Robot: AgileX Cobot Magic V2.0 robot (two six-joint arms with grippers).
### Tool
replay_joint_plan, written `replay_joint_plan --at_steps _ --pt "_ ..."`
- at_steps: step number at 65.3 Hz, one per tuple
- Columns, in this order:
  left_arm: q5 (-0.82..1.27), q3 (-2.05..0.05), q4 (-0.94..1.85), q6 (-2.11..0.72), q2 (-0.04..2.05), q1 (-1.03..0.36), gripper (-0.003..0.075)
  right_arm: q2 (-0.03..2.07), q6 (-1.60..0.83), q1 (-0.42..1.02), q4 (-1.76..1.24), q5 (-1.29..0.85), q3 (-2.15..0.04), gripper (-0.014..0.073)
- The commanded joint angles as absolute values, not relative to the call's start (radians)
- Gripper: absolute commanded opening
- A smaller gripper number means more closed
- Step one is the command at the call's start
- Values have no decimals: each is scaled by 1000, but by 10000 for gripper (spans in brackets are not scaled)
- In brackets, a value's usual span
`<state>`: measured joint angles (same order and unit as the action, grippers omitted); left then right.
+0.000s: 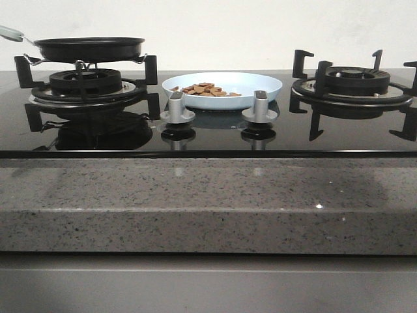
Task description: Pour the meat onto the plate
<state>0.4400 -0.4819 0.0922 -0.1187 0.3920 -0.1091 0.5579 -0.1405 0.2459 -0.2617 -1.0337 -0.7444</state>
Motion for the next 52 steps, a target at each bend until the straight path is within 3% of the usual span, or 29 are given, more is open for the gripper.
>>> replay_joint_plan --at_steps 1,23,52 --pt "298 -416 95 -121 298 -89 -20 559 -150 243 -276 -984 -771 -69" --pt "161 -160 51 -44 49 -56 -20 559 -150 243 -276 -984 -771 -69" --pt "-53 9 -28 83 -23 -38 -20 559 -150 243 -276 -986 -771 -69"
